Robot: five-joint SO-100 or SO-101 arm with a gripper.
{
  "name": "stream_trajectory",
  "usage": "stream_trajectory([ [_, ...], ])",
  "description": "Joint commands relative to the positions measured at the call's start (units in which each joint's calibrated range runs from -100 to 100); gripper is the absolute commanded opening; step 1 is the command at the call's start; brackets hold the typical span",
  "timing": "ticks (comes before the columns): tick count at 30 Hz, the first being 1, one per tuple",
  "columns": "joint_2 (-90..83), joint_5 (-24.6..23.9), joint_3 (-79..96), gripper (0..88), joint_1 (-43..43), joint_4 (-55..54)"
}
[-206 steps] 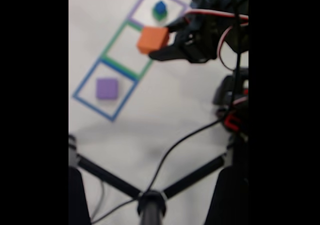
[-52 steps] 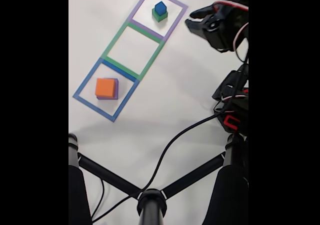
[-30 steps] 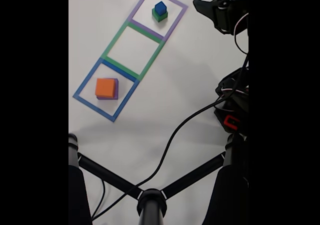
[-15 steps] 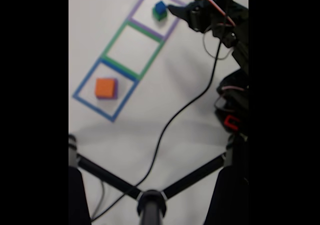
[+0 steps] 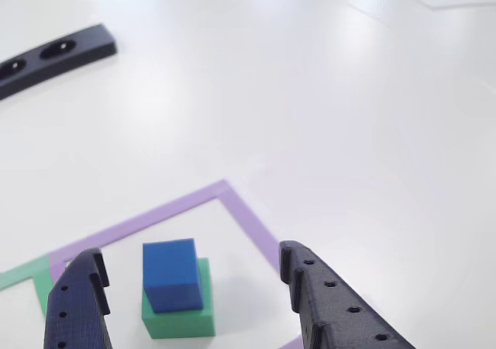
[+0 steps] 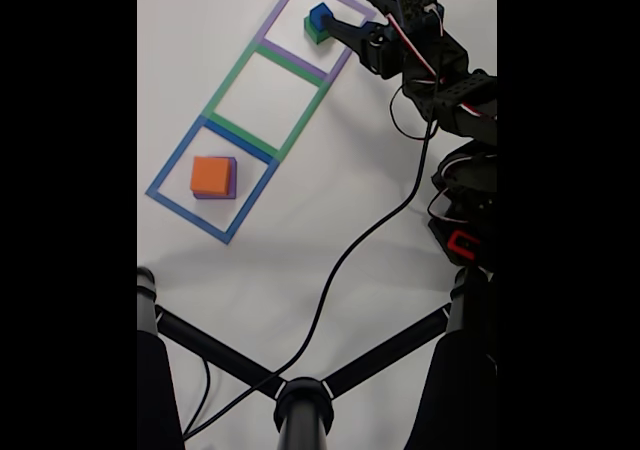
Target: Tower of hanoi
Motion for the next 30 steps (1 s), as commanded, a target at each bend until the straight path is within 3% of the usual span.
stream_trajectory([
  [1,8.46,0.20,-0.86,24.9,-1.61,-11.41],
  [12,28.33,0.20,-8.32,24.0,-3.06,-24.69],
  [30,39.71,0.20,-16.31,20.7,-2.91,-27.68],
])
